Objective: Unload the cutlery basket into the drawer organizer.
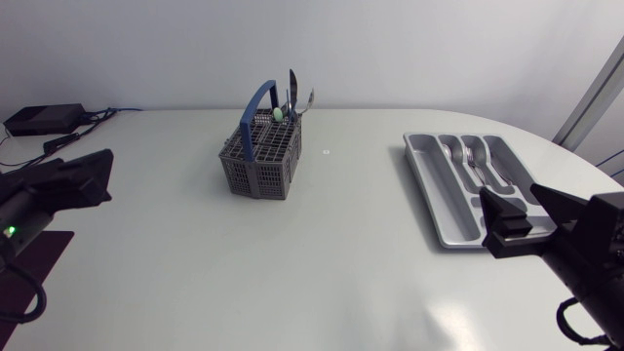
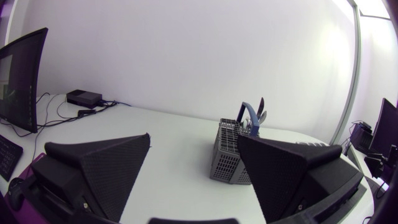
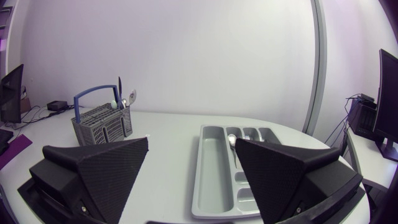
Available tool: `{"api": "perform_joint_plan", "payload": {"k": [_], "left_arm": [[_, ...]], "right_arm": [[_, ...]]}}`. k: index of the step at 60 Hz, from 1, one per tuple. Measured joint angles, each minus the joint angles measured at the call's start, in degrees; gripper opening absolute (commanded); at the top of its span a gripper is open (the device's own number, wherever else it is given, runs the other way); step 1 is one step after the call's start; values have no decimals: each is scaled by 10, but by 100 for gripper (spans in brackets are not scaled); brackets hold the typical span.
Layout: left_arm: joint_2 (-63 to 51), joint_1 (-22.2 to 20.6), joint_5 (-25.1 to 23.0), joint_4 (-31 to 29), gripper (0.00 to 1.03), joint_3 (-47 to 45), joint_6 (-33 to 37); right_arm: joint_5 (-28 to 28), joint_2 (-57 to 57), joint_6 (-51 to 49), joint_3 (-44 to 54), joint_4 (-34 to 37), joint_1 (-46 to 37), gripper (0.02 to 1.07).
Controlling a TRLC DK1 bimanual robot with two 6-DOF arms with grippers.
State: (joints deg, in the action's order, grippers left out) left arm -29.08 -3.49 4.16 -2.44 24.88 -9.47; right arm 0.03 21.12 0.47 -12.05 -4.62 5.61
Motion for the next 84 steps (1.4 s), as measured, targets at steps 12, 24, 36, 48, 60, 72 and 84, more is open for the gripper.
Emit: {"api": "perform_joint_plan", "payload": {"k": [12, 24, 36, 48, 60, 72, 84], "left_arm": [[-161, -83, 53, -122, 93, 147, -3], [-363, -142, 50, -306, 95, 349, 29], [-515, -172, 47, -382, 93, 501, 40], [-628, -173, 47, -384, 91, 579, 40], [-696, -177, 48, -340, 76, 593, 39], [-752, -177, 47, -298, 58, 635, 35], [-787, -177, 47, -285, 24, 680, 26]], "right_arm": [[19, 116, 2, -67, 5, 17, 102], [32, 206, 10, -139, 88, 24, 102], [32, 277, -7, -185, 145, 34, 102], [30, 296, -79, -187, 175, 51, 102], [10, 306, -120, -195, 184, 60, 102], [2, 310, -128, -195, 184, 89, 102], [1, 310, -137, -195, 184, 97, 102]]}}
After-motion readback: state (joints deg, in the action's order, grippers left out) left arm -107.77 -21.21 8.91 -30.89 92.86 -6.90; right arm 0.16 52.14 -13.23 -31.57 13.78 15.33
